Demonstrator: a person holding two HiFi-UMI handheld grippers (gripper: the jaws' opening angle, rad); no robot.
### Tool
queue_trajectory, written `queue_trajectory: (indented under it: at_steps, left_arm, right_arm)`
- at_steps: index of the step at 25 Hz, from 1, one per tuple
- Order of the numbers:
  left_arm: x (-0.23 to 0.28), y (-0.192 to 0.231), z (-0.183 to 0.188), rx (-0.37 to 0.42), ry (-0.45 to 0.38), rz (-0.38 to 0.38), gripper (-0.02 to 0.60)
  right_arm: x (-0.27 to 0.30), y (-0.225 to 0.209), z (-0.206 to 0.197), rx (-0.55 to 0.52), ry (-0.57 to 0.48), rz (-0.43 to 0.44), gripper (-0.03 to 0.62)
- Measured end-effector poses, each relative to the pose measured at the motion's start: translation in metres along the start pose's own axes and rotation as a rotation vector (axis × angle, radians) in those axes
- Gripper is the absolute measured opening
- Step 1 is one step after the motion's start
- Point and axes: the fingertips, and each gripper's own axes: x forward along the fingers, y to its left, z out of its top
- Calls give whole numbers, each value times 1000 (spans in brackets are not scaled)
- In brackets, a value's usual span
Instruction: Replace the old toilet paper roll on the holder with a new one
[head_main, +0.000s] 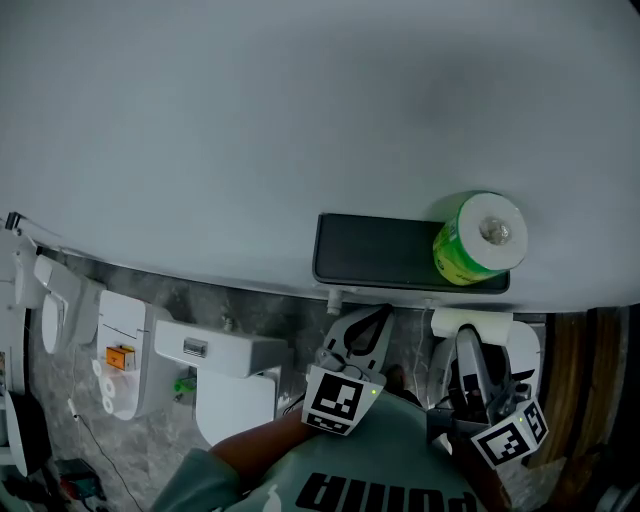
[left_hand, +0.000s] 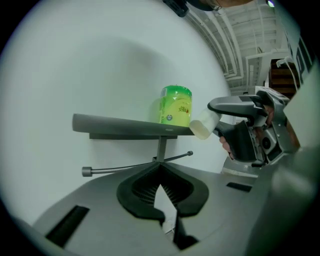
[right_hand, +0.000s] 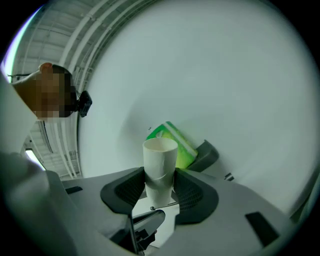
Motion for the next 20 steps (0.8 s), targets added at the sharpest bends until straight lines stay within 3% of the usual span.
queue_trajectory:
  at_steps: [13, 20]
  left_arm:
    - [-52, 72, 7, -31, -54, 149, 4]
    - [-68, 95, 4, -59, -66, 213, 4]
  right_arm:
    - [72, 79, -18, -218, 76, 115, 190]
    - [104, 93, -21, -361, 130, 88, 190]
